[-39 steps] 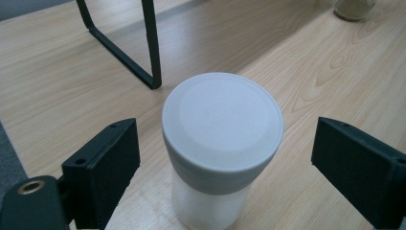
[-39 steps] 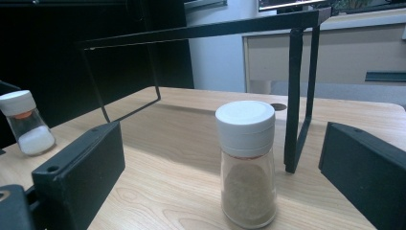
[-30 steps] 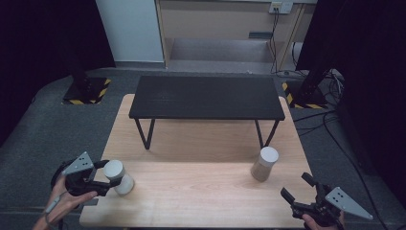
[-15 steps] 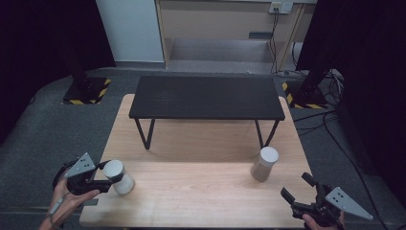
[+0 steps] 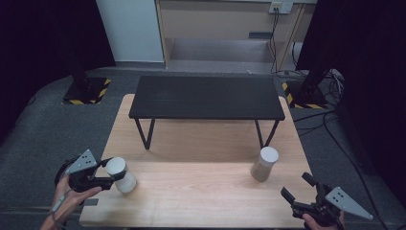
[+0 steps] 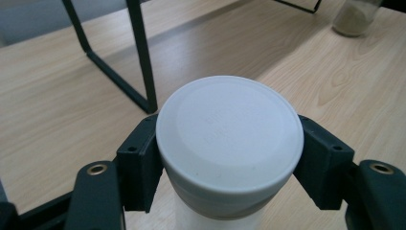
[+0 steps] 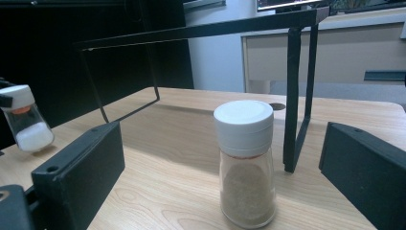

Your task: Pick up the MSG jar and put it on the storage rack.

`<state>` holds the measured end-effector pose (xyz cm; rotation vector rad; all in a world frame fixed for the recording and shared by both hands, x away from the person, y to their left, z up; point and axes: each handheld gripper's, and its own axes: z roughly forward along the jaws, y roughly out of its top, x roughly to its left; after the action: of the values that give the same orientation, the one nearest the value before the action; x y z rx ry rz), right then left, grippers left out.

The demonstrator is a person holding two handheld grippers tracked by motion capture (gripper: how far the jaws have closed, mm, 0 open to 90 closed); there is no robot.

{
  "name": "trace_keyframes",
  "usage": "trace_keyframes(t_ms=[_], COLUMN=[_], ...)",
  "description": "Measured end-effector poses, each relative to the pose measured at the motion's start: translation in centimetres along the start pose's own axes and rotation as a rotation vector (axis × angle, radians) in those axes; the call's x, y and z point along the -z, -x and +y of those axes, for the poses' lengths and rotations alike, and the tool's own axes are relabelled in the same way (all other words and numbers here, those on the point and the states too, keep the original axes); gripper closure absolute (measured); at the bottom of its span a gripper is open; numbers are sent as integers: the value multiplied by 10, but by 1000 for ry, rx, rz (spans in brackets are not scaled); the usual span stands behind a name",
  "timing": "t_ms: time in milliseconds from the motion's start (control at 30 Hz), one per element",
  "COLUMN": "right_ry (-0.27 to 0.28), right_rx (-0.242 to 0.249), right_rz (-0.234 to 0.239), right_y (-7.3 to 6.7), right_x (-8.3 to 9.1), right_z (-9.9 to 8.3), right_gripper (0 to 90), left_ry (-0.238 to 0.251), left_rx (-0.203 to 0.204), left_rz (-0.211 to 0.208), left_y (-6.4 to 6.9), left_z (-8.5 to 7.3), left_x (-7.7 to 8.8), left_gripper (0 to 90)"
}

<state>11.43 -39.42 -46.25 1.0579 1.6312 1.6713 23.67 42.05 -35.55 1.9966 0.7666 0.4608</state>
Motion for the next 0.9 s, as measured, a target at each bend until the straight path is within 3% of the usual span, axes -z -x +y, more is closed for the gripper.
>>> trace_keyframes(t_ms=[333, 567, 767, 900], right_ry=[4, 7, 12, 17], right_rx=[4, 4, 7, 8], right_rz=[10, 23, 33, 37], right_y=[1, 2, 3, 4], right_x=[0, -1, -1, -1], right_z=[0, 0, -1, -1], right_gripper=[21, 21, 21, 20], left_ry=[25, 49, 26, 25], left_rx=[-63, -110, -182, -201], left_rz=[-99, -212, -279, -313], left_y=[2, -4, 3, 5], left_z=[45, 79, 117, 132], left_x=[-2, -7, -12, -16], left_gripper=[326, 326, 326, 326])
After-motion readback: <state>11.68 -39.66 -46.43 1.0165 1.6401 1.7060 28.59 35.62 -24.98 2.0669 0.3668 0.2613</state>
